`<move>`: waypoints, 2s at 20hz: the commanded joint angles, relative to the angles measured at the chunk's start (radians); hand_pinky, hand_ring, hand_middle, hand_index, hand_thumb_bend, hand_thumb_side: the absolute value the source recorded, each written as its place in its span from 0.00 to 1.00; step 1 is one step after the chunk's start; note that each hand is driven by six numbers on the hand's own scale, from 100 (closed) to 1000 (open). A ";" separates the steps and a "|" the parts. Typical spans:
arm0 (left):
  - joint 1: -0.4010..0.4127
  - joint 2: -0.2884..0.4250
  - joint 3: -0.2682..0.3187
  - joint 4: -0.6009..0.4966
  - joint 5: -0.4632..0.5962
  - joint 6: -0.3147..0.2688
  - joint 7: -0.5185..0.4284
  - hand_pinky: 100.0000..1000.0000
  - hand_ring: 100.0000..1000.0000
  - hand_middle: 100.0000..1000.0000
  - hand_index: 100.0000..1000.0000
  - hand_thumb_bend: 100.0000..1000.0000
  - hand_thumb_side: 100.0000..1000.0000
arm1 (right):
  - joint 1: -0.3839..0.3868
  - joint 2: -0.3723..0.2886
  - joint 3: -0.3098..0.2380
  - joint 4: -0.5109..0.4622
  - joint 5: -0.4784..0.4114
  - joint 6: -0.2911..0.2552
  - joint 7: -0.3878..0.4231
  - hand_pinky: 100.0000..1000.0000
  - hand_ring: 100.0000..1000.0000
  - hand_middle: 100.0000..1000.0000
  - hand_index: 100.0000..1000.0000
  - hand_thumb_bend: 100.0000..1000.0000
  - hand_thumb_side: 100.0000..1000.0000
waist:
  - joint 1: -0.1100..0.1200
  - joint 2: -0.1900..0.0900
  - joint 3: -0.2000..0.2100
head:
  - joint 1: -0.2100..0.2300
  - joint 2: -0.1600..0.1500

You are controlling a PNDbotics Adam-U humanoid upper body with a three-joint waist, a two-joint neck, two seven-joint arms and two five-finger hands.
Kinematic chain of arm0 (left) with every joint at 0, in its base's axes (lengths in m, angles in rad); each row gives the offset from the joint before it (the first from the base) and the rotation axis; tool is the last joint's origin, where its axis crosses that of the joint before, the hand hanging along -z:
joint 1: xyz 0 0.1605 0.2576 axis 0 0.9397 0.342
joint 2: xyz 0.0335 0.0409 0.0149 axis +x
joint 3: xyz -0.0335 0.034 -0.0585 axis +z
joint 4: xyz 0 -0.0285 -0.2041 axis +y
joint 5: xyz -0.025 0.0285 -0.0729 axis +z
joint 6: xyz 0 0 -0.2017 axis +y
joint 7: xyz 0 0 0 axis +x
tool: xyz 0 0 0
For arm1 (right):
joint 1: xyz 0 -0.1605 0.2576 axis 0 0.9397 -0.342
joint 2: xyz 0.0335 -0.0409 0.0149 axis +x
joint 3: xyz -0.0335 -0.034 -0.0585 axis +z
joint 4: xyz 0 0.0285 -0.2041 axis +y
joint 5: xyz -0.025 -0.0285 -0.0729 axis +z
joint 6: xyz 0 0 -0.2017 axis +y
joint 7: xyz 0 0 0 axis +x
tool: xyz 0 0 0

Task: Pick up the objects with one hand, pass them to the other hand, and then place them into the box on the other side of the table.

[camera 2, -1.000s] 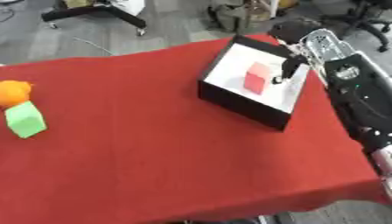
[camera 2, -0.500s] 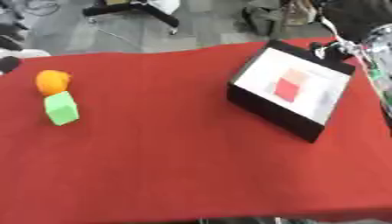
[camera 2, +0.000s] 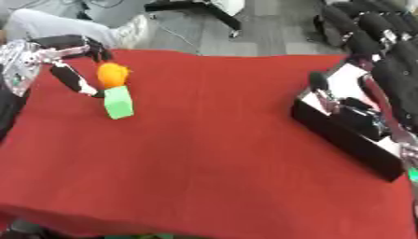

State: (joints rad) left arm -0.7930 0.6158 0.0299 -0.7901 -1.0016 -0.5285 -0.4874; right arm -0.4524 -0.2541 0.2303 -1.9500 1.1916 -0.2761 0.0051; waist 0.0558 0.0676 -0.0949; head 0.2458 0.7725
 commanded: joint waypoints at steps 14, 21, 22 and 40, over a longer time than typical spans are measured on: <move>-0.029 -0.054 0.049 0.081 -0.135 0.137 0.132 0.72 0.66 0.69 0.85 0.60 0.32 | -0.002 0.005 -0.002 -0.002 -0.017 0.004 0.003 0.93 0.90 0.84 0.97 0.02 0.12 | -0.001 -0.020 -0.011 | -0.024 -0.002; -0.016 -0.071 0.054 0.118 -0.158 0.166 0.147 0.70 0.64 0.66 0.83 0.53 0.28 | 0.000 0.004 -0.002 -0.002 -0.021 0.006 0.006 0.93 0.90 0.84 0.97 0.01 0.12 | -0.001 -0.019 -0.014 | -0.026 -0.002; -0.014 -0.074 0.055 0.121 -0.154 0.168 0.144 0.70 0.63 0.66 0.82 0.52 0.26 | 0.001 0.004 -0.002 -0.002 -0.021 0.006 0.006 0.93 0.90 0.84 0.97 0.01 0.13 | -0.001 -0.020 -0.014 | -0.026 -0.002; 0.012 -0.062 0.045 -0.120 0.214 0.107 0.153 0.63 0.43 0.42 0.65 0.07 0.00 | -0.036 -0.028 0.075 -0.003 -0.071 -0.054 0.042 0.93 0.90 0.85 0.96 0.22 0.22 | -0.002 -0.022 0.000 | -0.039 -0.002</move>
State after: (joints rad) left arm -0.7660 0.5121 0.0761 -0.8537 -0.8525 -0.4070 -0.3225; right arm -0.4707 -0.2622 0.2925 -1.9414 1.1357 -0.3152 0.0412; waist 0.0545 0.0661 -0.0949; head 0.2120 0.7725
